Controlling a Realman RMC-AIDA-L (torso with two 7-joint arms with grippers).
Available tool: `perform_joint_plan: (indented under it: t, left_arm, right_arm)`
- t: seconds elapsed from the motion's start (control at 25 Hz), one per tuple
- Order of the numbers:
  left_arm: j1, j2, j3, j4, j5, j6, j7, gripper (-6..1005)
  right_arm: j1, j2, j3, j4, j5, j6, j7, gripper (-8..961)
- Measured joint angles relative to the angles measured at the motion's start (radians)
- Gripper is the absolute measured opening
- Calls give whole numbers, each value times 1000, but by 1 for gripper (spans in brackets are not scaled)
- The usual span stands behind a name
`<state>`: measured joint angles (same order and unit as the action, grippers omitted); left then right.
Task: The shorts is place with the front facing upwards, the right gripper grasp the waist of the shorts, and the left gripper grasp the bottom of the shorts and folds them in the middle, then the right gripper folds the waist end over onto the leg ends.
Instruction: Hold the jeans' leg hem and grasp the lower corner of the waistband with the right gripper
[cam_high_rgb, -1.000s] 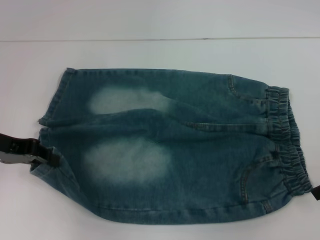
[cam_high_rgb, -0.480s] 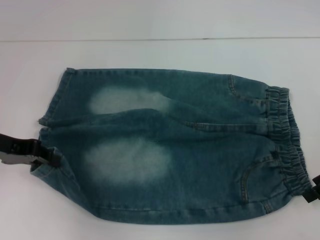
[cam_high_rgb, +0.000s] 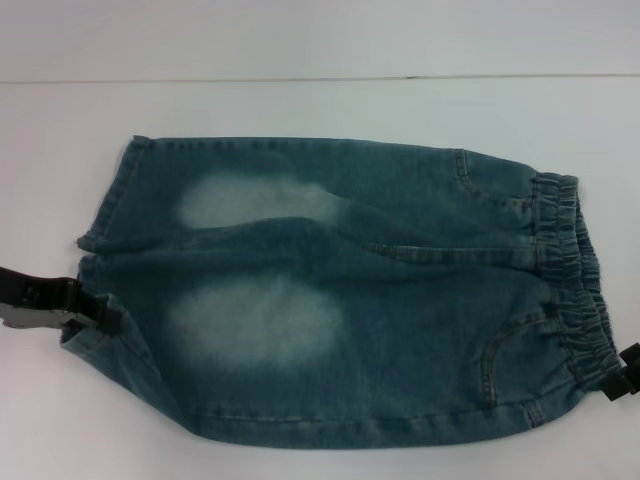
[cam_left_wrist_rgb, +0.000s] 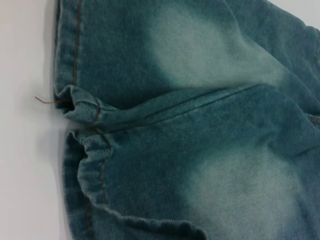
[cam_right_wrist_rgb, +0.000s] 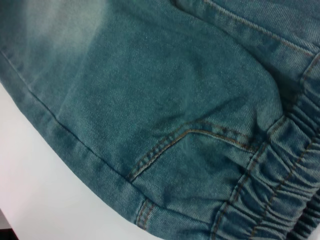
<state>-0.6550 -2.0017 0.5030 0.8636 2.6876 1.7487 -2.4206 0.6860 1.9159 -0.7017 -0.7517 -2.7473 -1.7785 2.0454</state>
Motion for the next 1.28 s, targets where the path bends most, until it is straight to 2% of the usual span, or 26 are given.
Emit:
perform_joint_plan:
  t: [0.44,1.0,1.28]
  left_arm:
    - [0,0,0,0,0,-1,0,80]
    - [2,1,0,0,-2,-3,2,82]
    - [3,1,0,-3,-2,-7,4,83]
  right_arm:
    - [6,0,-28,20,0,25,11,817]
    - [35,11,-25,33,19,32,6,816]
    - [43,23,-28,31,44,28,-9,800]
